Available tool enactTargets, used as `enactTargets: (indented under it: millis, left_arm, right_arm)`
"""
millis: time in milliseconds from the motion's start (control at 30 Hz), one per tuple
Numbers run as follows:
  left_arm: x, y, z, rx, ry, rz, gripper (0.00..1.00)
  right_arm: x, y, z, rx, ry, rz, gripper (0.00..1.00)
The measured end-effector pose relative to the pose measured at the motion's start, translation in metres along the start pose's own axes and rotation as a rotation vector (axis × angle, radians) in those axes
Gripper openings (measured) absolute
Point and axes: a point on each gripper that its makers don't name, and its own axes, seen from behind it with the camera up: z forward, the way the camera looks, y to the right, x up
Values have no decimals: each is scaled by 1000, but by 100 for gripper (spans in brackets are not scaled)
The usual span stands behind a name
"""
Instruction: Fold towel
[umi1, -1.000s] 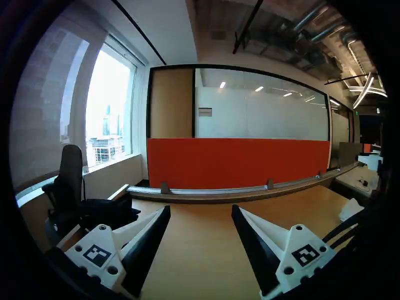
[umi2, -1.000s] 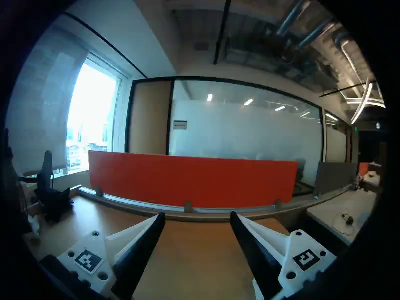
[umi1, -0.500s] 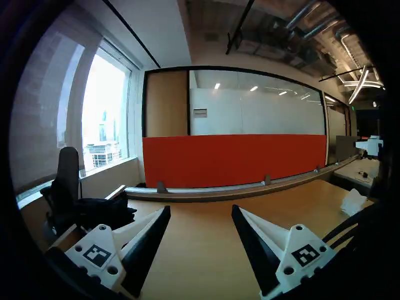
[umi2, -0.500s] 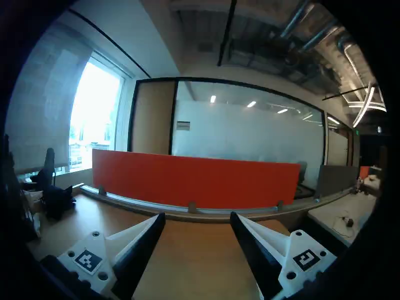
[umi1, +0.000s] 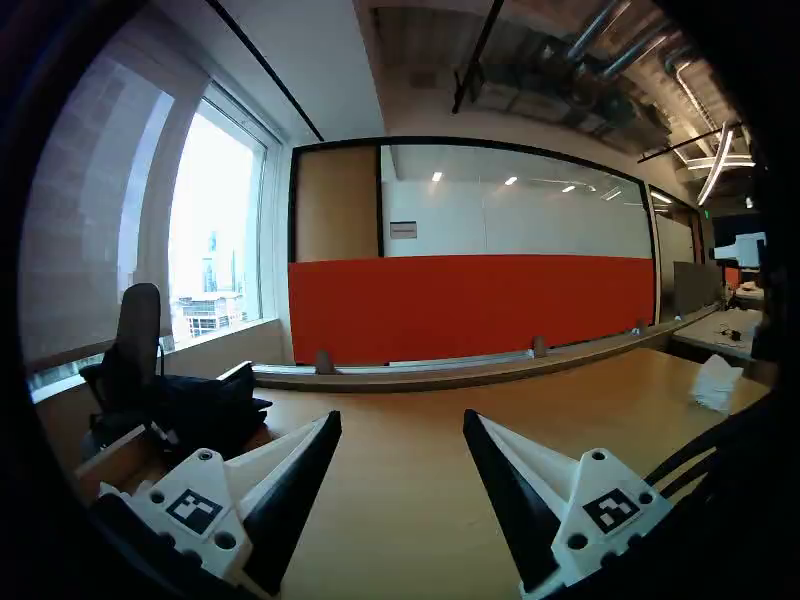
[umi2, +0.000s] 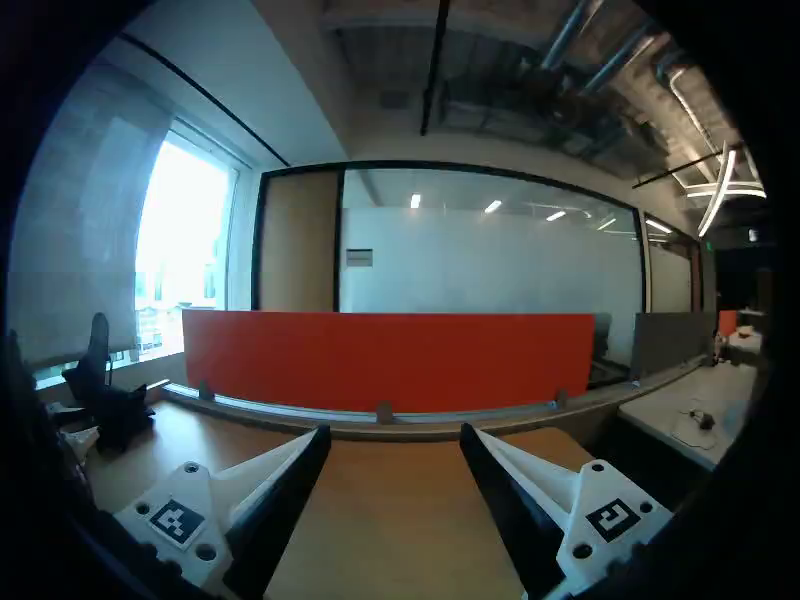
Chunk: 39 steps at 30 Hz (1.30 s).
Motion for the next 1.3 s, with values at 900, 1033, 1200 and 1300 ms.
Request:
enactTargets:
  millis: [900,1033,1200,1300]
  left_arm:
    - [-66,5,6,43,34,-34,90]
    - [-71,5,7,47,44,-42,90]
    - [-79,4,7,55,48,-51,90]
    - [-83,1,7,60,42,-56,90]
  right_arm:
    - [-46,2,2,8,12,5,100]
    - [-49,4,0,6,14,6,100]
    - [-51,5,-1,4,17,10,100]
    - [-52,6,-2,2,19,12,100]
